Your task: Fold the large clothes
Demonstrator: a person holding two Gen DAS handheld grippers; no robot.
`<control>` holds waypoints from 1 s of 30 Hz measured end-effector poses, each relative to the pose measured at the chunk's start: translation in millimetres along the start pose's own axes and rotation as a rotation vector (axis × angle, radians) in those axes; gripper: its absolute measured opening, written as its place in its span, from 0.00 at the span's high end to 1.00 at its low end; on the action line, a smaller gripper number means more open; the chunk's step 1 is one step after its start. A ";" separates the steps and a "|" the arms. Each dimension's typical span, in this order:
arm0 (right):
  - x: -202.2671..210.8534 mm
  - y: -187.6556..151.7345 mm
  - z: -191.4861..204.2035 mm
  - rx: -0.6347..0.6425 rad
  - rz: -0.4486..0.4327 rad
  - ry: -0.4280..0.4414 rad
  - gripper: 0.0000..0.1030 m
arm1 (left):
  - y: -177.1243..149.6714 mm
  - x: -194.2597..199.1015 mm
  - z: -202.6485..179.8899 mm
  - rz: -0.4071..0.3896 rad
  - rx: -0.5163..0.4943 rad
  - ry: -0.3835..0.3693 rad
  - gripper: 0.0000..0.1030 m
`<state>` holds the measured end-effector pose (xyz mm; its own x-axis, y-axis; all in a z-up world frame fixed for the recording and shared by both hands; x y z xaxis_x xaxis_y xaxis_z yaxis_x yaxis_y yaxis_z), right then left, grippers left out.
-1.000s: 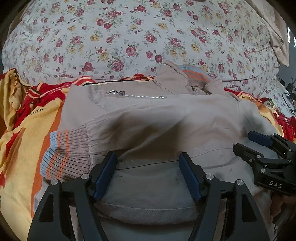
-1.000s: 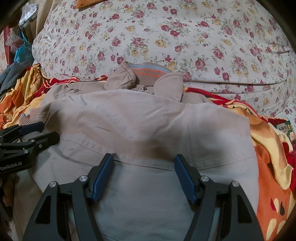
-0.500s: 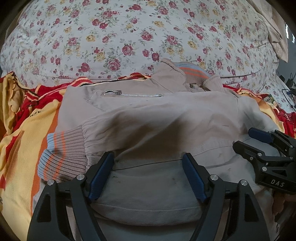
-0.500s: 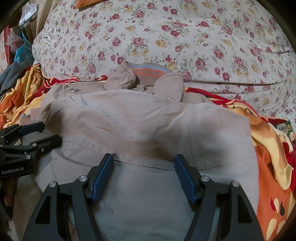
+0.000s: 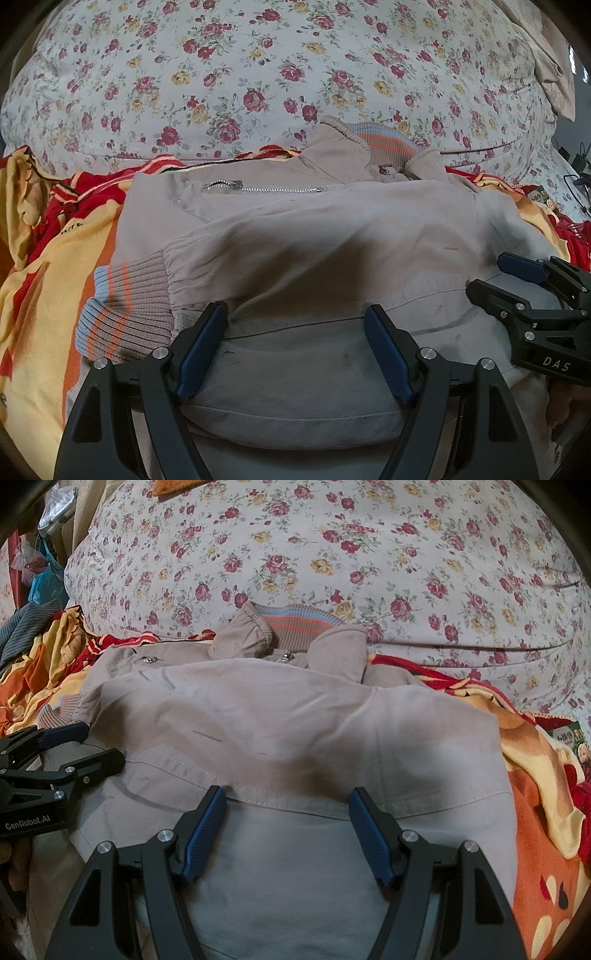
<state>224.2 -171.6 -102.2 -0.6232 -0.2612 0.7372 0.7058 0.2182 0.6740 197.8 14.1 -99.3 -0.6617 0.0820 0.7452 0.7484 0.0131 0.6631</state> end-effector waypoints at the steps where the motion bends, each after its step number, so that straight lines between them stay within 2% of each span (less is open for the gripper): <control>1: 0.1 -0.1 0.1 0.000 0.000 0.000 0.30 | 0.0 0.0 0.0 0.000 0.000 0.000 0.36; 30: 0.5 -0.5 -0.3 0.000 0.000 0.000 0.29 | -0.4 -0.8 -3.3 0.004 -0.008 -0.001 0.32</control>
<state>223.6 -172.2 -102.2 -0.6230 -0.2608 0.7374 0.7061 0.2182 0.6737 197.8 10.7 -100.0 -0.6585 0.0833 0.7479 0.7508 0.0049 0.6605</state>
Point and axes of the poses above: each gripper's, at about its wrist camera, not at the fingertips, and x roughly against the way its jaws point, z to its left, y to its top, the point moved 6 cm from there along -x, roughly the way its jaws point, and after that the axes turned 6 degrees about -z, right-handed, at the moved point
